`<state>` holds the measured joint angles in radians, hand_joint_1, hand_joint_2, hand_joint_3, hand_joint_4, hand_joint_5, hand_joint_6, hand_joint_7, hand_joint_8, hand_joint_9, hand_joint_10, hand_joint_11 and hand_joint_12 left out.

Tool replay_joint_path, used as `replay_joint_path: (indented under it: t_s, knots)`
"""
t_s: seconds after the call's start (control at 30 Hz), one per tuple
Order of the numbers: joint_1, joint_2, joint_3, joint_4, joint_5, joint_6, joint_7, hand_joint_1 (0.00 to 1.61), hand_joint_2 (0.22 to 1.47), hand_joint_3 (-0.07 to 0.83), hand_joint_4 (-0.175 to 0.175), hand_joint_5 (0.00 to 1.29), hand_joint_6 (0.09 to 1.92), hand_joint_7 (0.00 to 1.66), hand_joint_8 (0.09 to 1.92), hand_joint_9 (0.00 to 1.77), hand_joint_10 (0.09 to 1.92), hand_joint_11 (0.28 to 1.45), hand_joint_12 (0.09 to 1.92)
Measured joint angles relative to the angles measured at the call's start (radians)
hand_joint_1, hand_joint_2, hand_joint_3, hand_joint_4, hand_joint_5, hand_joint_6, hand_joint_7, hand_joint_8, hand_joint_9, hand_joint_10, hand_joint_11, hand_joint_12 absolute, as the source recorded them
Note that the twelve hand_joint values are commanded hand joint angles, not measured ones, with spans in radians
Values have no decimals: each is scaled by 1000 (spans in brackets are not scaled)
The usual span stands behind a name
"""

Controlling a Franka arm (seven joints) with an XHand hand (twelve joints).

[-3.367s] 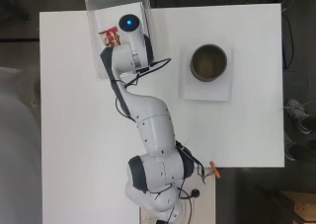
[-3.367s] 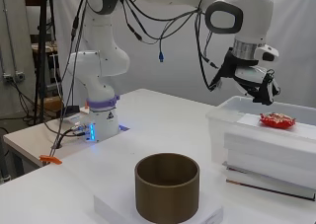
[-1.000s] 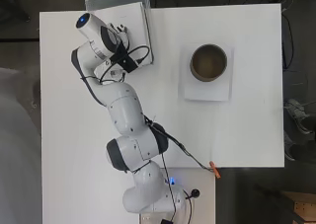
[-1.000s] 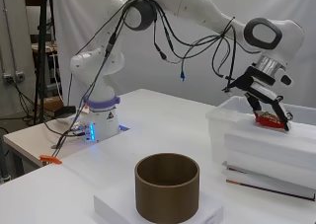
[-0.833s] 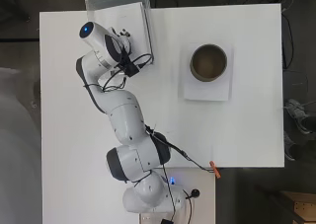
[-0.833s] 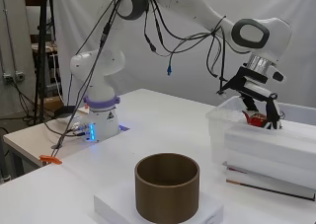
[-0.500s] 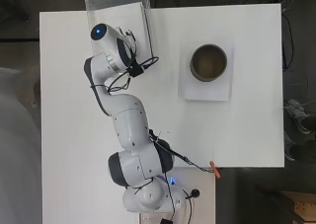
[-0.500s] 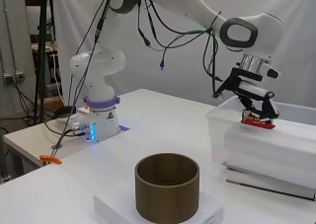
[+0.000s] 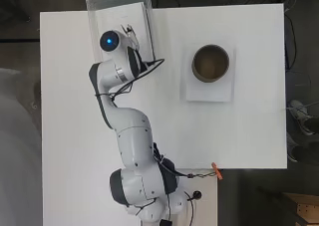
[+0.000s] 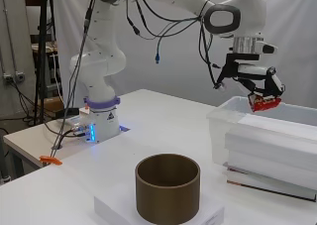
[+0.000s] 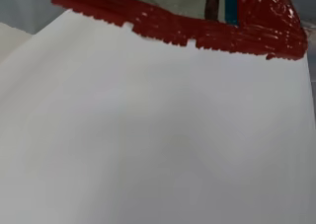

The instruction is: Teleoperate dual arm-hand system to remove items from a box

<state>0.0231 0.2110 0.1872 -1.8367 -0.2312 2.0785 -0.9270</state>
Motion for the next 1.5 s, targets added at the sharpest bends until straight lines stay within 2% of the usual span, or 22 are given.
replay_joint_path:
  t_s: [0.1, 0.27, 0.33, 0.43, 0.57, 0.67, 0.97, 1.13, 1.5]
  knots:
    - [-2, -69, -14, -47, 32, 8, -11, 965, 1167, -1, 175, 877, 1136, 1212, 1865, 1396, 1914, 916, 1787]
    - [-53, -163, 2, -101, 99, 58, -54, 982, 1152, -2, 175, 908, 1097, 1213, 1876, 1393, 1915, 944, 1786]
    - [-72, -203, 5, -155, 105, 89, -78, 989, 1145, -1, 175, 921, 1082, 1217, 1908, 1412, 1919, 997, 1798]
    - [-72, -320, -66, -239, 138, 114, -115, 992, 1142, 0, 175, 927, 1072, 1250, 1920, 1469, 1920, 1081, 1807]
    - [-94, -490, -217, -361, 138, 108, -112, 994, 1137, -1, 175, 935, 1055, 1276, 1920, 1508, 1920, 1125, 1796]
    - [-111, -541, -305, -409, 107, 114, -103, 996, 1135, -1, 175, 939, 1045, 1290, 1920, 1530, 1920, 1144, 1793]
    - [-153, -461, -542, -447, 7, 134, -81, 999, 1132, -1, 175, 944, 1036, 1331, 1920, 1579, 1920, 1169, 1791]
    - [-158, -402, -568, -428, -18, 129, -50, 1003, 1128, -1, 175, 954, 1020, 1304, 1920, 1558, 1920, 1138, 1789]
    - [-118, -162, -588, -214, 63, 85, -69, 1007, 1128, 0, 175, 954, 1025, 1233, 1839, 1442, 1903, 1001, 1752]
